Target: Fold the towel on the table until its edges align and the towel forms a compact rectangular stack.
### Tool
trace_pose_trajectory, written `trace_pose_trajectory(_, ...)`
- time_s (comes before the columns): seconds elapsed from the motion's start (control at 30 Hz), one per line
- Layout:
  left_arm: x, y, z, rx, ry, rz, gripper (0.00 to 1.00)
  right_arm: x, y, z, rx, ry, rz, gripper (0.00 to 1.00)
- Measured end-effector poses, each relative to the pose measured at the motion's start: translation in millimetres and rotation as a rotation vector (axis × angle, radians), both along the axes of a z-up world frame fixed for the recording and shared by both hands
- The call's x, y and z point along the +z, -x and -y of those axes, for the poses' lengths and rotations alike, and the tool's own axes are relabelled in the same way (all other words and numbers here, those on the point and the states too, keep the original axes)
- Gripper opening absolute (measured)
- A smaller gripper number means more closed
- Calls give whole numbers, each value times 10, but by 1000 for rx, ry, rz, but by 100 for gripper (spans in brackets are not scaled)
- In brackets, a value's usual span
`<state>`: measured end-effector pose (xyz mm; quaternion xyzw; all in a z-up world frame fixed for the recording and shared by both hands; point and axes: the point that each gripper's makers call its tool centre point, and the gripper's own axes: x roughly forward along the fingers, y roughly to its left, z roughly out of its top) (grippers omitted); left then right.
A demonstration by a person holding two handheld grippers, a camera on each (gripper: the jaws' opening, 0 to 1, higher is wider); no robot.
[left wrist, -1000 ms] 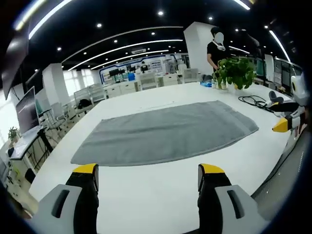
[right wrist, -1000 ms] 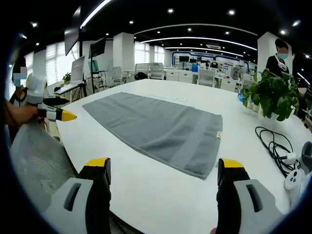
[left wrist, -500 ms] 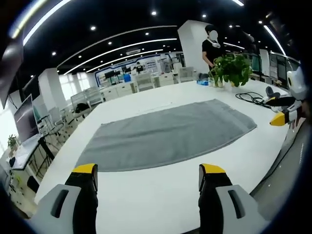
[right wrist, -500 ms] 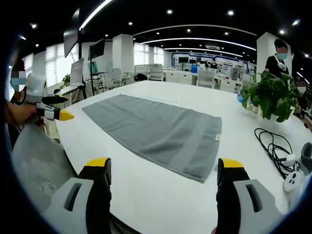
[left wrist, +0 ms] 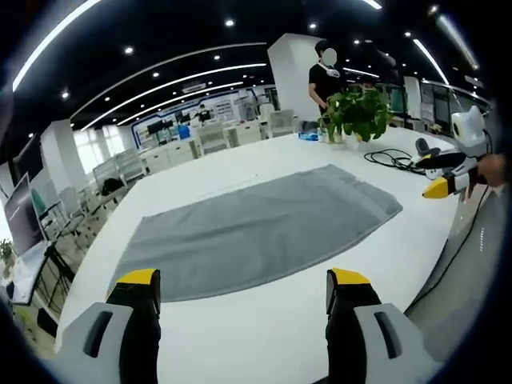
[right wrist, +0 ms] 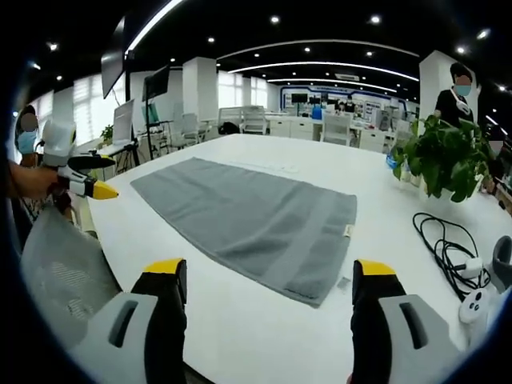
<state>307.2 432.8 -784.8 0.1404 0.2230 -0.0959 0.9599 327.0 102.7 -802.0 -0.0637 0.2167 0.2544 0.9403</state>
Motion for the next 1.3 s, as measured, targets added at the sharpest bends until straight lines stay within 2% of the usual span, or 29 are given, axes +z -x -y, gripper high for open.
trace_pose_trajectory(0.07, 2, -38, 49, -21, -14, 2, 88, 27, -26, 17, 1, -2, 5, 85)
trace_pose_trajectory(0.3, -29, -114, 144, -43, 2, -6, 88, 72, -87, 64, -1, -1, 15, 85)
trace_pose_trajectory(0.73, -68, -108, 174, -29, 31, -24, 88, 72, -107, 86, 11, 1, 17, 85)
trace_pose_trajectory(0.97, 26, -236, 484, -126, 21, -18, 86, 163, -262, 246, -8, -10, 33, 82)
trace_pose_trajectory(1.3, 10, -310, 969, -296, -1, -43, 80, 234, -493, 467, -3, 10, 45, 77)
